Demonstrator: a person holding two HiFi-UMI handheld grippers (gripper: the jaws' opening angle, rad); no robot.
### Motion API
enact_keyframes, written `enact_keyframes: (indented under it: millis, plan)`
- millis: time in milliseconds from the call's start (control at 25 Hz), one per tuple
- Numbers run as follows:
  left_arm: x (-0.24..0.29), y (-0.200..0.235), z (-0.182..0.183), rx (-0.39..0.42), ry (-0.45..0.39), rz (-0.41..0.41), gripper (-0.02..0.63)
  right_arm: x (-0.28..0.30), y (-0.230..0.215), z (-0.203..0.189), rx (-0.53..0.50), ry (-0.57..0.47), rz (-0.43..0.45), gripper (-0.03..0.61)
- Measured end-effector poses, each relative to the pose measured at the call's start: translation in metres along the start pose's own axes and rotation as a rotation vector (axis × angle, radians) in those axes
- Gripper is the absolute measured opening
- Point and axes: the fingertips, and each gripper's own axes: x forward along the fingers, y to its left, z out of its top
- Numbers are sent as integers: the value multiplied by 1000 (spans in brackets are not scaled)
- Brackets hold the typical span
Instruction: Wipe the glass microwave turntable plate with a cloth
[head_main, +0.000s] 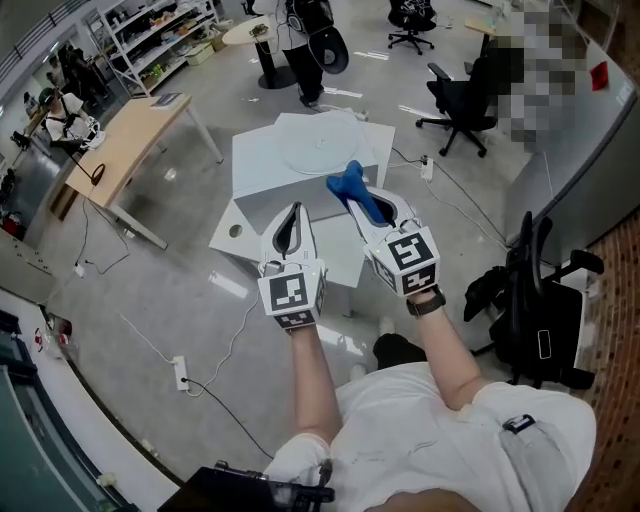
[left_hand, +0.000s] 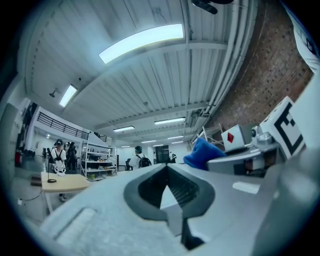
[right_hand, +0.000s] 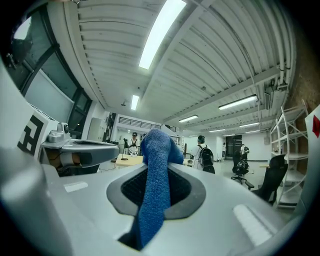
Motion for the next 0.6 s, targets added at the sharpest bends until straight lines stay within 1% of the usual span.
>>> enact_keyframes:
  millis: [120,280,440,600]
  plan:
    - [26,18,-7,8,3,23,0,30,-8,-4,-2,-7,38,57]
    - [73,48,-5,20,-19,61,0,79,-24,-1,0,-32,86,55]
    - [131,57,7,38,-46,63,0,122,-53,27,-22,-88,124,55]
    - [182,56,16,68,-64,53,0,159,-95,49,-17,-143,126,55]
